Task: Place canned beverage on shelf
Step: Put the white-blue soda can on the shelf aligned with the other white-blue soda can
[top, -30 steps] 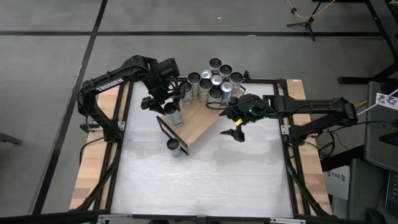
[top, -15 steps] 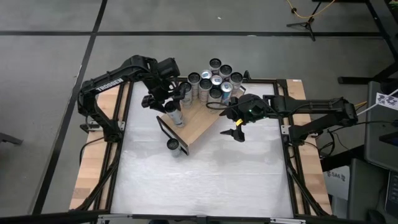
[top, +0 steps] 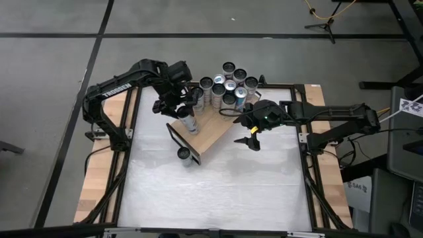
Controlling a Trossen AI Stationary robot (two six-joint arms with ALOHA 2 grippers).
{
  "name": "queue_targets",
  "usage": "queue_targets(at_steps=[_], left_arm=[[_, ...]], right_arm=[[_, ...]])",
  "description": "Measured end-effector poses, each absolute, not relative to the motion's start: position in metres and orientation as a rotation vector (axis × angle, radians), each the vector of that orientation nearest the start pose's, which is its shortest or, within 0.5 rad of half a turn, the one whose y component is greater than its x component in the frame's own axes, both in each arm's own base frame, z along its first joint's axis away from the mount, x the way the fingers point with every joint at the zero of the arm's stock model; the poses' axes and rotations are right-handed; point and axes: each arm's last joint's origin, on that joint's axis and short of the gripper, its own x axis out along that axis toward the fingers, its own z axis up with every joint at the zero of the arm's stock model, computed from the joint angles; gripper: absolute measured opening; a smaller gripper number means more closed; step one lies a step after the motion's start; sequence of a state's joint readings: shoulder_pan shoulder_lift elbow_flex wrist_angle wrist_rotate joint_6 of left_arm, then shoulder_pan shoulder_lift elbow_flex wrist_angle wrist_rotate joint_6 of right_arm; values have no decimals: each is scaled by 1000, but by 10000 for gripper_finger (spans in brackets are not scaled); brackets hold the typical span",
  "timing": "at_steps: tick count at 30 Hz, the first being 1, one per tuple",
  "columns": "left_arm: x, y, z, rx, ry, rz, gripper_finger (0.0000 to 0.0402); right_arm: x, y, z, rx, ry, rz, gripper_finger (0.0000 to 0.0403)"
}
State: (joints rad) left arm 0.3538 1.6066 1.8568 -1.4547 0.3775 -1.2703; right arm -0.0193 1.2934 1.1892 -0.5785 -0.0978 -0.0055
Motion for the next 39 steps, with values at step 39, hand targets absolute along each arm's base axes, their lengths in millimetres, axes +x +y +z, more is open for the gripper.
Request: queue_targets(at_steps=[39], left_arm=[[274, 87, 398, -1508, 994, 755, 294]], right_arm=[[273, -2, 331, 35, 681, 77, 388]])
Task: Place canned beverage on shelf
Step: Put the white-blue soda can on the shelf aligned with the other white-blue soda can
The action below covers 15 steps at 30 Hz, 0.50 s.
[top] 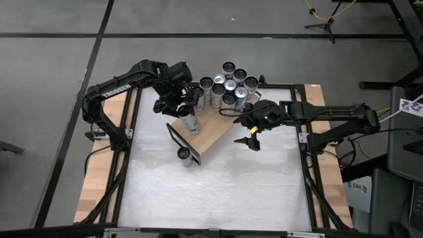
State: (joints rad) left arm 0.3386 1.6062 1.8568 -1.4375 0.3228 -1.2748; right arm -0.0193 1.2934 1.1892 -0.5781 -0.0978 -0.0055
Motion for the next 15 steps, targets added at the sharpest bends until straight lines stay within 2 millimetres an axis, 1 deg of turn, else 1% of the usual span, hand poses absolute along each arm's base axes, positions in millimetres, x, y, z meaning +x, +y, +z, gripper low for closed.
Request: queue_targets(at_steps=[15], left_arm=[[276, 86, 398, -1454, 977, 760, 294]], right_arm=[[273, -2, 331, 35, 681, 77, 388]])
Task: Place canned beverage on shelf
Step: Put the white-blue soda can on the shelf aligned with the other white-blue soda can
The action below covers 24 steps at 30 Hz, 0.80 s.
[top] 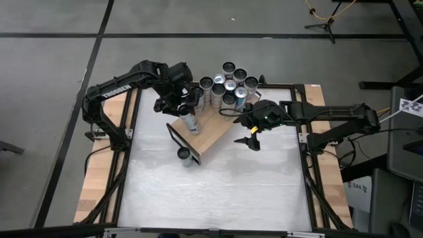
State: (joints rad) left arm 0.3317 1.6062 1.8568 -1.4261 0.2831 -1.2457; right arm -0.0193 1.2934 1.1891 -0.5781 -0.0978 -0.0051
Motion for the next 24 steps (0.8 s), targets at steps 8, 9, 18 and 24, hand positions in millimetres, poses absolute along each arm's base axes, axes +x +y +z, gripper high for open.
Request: queue_targets(at_steps=[8, 9, 18, 24], left_arm=[[275, 87, 398, -1448, 966, 784, 325], [275, 87, 398, -1448, 966, 784, 330], [278, 82, 398, -1393, 964, 770, 345], [279, 81, 398, -1391, 960, 760, 345]], right_arm=[[273, -2, 331, 35, 681, 77, 388], [273, -2, 331, 35, 681, 77, 388], [273, -2, 331, 35, 681, 77, 388], [273, -2, 331, 35, 681, 77, 388]])
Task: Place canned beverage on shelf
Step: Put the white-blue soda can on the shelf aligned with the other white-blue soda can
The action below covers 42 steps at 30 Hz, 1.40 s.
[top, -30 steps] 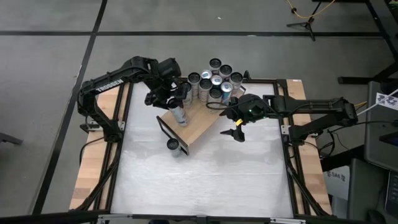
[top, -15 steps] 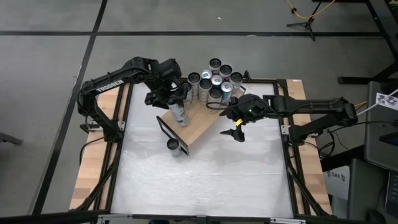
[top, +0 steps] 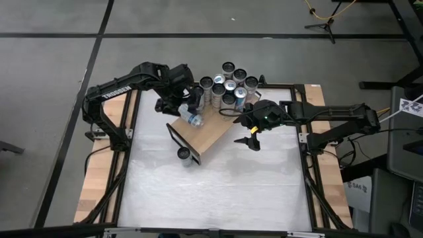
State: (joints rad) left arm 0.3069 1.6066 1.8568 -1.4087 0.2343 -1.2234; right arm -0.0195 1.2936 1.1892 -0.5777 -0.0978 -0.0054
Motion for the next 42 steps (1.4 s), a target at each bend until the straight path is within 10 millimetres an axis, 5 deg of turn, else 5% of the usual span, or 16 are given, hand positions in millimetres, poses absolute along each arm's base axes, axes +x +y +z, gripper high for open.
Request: queue_targets(at_steps=[16, 32, 42], left_arm=[[277, 80, 398, -1429, 977, 779, 345], [270, 69, 394, -1658, 885, 1145, 345], [256, 65, 403, -1623, 687, 1336, 381]], right_arm=[[273, -2, 331, 35, 681, 77, 388], [273, -2, 331, 35, 681, 77, 388], [273, -3, 331, 35, 681, 77, 388]])
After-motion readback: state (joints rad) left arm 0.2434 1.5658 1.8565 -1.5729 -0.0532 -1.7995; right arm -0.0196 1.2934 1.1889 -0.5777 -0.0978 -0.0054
